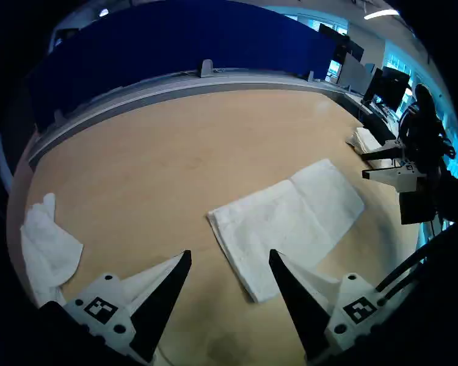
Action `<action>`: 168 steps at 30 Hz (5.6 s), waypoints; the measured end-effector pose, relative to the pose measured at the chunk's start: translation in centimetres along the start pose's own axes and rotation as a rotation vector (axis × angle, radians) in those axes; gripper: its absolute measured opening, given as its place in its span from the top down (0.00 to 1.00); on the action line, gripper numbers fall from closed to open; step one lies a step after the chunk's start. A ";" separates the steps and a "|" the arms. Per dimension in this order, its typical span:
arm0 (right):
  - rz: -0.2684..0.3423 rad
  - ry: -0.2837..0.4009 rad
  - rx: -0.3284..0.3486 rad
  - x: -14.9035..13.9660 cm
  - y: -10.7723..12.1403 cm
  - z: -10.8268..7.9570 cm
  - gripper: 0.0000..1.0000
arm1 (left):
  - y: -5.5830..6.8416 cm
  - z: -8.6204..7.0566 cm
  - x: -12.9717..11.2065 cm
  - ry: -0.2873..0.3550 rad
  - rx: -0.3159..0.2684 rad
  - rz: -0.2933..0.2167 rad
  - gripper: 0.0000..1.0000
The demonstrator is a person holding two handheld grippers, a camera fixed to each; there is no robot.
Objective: Fold towel
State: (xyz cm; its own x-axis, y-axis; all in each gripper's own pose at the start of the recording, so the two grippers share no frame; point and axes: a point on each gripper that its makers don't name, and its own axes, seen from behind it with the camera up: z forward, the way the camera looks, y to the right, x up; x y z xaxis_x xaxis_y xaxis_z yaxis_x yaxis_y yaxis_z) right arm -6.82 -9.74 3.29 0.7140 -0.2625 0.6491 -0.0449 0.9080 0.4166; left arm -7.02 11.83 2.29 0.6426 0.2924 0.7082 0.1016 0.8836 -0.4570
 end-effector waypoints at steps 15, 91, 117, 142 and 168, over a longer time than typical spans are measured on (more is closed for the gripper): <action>-0.024 -0.024 0.010 -3.2 -1.5 -3.2 0.10 | 0.9 -4.1 -4.6 0.000 0.047 -0.066 0.06; -0.288 -0.043 0.172 0.0 -6.4 -2.7 0.91 | 1.7 -13.2 -11.8 0.038 0.176 -0.237 0.06; -0.442 0.019 0.325 7.2 -18.0 1.0 0.91 | 1.0 -15.3 -11.1 0.088 0.197 -0.265 0.06; -0.380 -0.111 0.498 0.4 -27.2 7.0 0.75 | 0.8 -14.9 -11.7 0.108 0.207 -0.304 0.06; -0.339 -0.083 0.275 -1.7 -19.0 3.2 0.00 | 1.7 -15.0 -11.2 0.104 0.199 -0.296 0.06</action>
State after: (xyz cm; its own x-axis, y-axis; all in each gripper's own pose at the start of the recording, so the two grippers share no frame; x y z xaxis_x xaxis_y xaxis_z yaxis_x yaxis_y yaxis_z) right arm -9.43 -27.54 -3.69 0.6625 -0.5659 0.4909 -0.0102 0.6484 0.7612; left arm -2.66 4.56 -14.48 0.6820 -0.0162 0.7312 0.1513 0.9812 -0.1194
